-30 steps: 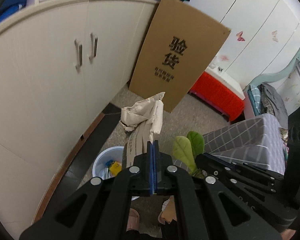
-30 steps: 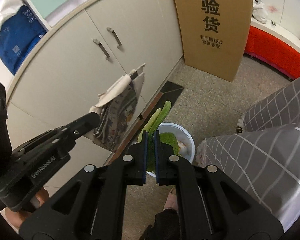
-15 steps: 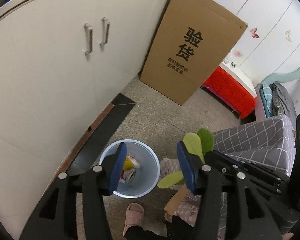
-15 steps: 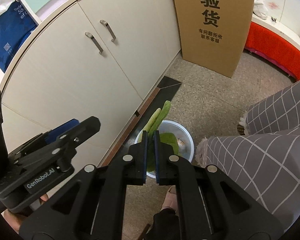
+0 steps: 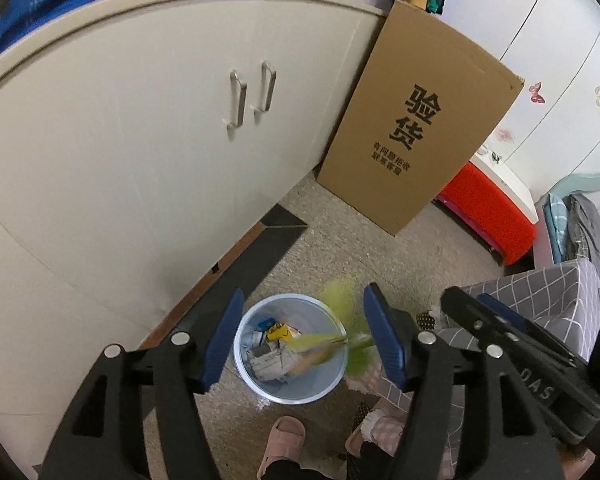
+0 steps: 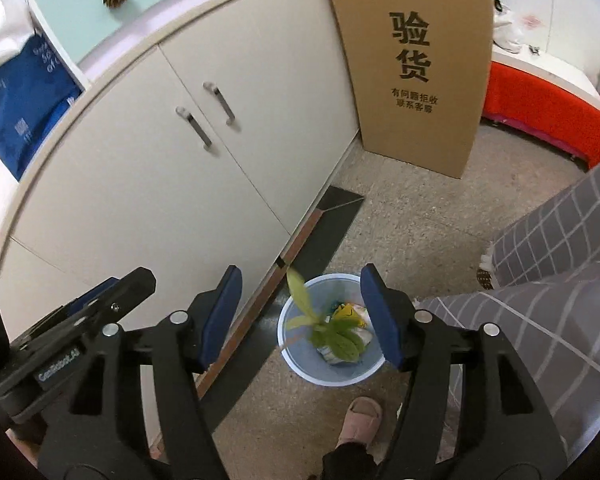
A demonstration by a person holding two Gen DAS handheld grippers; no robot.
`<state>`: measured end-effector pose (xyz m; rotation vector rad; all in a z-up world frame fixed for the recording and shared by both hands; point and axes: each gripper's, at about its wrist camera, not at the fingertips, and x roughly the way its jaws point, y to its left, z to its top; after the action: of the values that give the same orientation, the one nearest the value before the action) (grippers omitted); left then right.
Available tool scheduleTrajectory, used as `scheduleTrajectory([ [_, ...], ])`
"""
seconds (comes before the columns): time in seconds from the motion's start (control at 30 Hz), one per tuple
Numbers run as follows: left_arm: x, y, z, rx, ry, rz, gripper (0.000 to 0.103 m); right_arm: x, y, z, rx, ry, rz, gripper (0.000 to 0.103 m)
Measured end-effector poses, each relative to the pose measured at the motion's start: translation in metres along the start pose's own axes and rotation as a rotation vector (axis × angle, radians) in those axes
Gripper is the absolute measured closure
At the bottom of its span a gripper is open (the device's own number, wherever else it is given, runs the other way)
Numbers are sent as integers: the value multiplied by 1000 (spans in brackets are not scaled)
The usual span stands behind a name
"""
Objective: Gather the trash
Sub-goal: 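Open the right tool to drop the green leaves into the bin, then move both open tools back over the table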
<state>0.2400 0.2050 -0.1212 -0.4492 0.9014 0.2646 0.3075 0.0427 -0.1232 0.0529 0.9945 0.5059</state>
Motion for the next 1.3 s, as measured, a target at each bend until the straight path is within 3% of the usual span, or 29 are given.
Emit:
scheduleTrajectory([
  [0.47, -108, -76, -15, 88, -175, -77, 33, -153, -19, -23, 12, -210, -46, 32],
  [0.93, -182, -192, -68, 270, -249, -151, 28, -262, -116, -75, 171, -356, -62, 30],
  [1.3, -193, -273, -110, 401, -217, -205, 27, -312, -201, -118, 297, -415, -120, 30],
])
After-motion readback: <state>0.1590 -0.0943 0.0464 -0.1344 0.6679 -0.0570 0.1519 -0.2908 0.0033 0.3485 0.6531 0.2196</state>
